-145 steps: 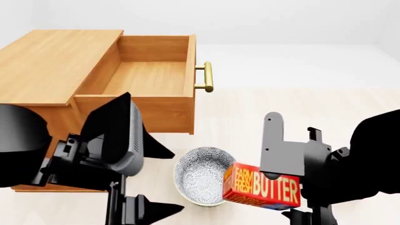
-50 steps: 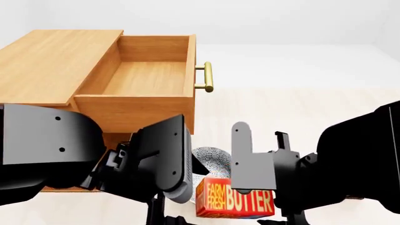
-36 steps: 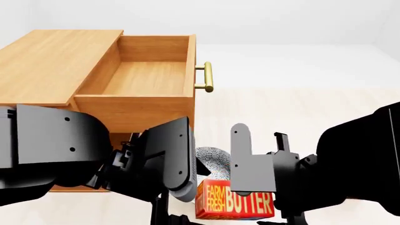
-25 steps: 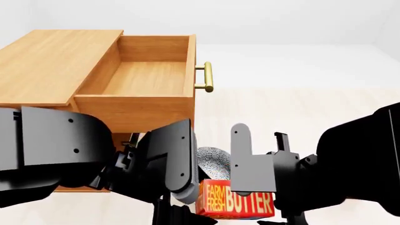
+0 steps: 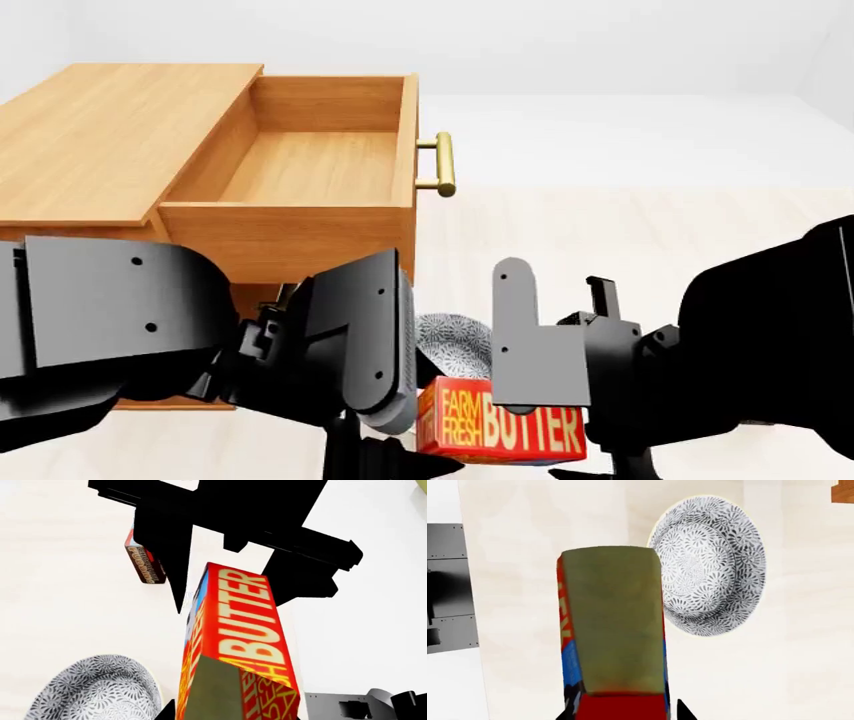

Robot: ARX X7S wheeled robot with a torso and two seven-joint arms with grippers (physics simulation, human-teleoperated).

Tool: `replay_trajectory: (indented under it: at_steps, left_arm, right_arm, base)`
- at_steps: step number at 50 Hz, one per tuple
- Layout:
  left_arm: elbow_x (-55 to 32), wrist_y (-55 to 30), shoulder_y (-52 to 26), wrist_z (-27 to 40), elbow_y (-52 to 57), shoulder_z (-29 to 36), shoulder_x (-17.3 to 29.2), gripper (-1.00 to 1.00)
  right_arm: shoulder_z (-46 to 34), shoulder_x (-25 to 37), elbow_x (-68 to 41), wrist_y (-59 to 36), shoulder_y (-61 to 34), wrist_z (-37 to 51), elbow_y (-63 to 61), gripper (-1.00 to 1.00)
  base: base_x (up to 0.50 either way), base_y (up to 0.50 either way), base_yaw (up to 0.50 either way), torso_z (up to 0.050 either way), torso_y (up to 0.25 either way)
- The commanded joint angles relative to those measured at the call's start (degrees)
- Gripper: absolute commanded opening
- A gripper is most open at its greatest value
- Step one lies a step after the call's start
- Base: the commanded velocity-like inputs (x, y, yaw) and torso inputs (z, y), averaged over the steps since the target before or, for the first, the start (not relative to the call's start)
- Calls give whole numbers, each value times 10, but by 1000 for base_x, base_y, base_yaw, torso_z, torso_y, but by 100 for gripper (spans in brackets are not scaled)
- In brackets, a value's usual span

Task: Put the butter at the back in the top drawer of the cabinet and close it.

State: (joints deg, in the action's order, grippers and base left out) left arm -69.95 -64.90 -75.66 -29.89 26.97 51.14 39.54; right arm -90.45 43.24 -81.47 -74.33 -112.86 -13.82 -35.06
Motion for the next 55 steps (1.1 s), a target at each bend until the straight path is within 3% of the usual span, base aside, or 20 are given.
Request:
replay_trajectory:
  at_steps: [1,34,55]
  left_arm:
    - [-30,1,-5,3,4,-12,0,-100]
    - [-20,13,-16,-12,-23,-21,31,-100]
    - [0,13,-12,-24,-12,-21,98,-100]
  right_arm:
    - [2,-4,6,-1,-4,-5,3,100]
    - [-22,24,31,4,8,-30,7,100]
    - [-20,64,31,2,-7,-34,5,100]
  base:
    - [0,0,0,0,0]
    - [0,0,0,0,1]
    - [0,0,0,0,1]
